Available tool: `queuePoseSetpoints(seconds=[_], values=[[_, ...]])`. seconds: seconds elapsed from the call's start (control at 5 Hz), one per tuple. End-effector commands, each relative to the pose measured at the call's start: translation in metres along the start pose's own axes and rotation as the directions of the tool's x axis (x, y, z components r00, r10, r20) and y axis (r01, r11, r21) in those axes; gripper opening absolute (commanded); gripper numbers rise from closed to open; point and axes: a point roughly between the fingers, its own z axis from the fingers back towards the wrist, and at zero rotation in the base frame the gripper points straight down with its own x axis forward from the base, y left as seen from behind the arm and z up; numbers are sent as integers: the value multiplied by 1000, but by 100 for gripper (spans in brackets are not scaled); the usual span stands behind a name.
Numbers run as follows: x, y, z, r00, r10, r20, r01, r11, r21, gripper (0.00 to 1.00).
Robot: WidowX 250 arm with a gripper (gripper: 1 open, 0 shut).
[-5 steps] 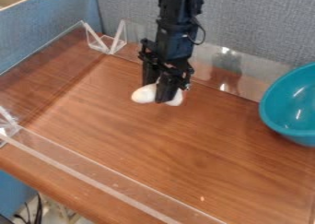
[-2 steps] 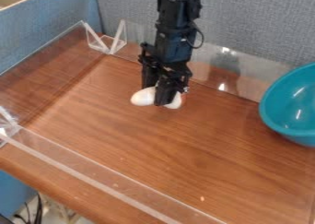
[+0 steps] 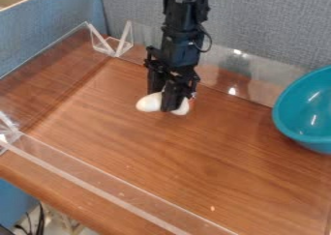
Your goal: Remove the mushroom from inside the blue bowl and put it on the table
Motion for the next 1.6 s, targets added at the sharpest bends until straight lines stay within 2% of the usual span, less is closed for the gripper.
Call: queuePoseSetpoints(seconds=[0.0,0.6,1.0,1.4], values=[[2,10,18,998,5,61,-7,1000,22,0],[1,13,18,998,-1,62,0,1000,19,0],[2,17,10,999,-1,51,0,1000,12,0],[1,21,9,999,9,53,-9,1000,6,0]])
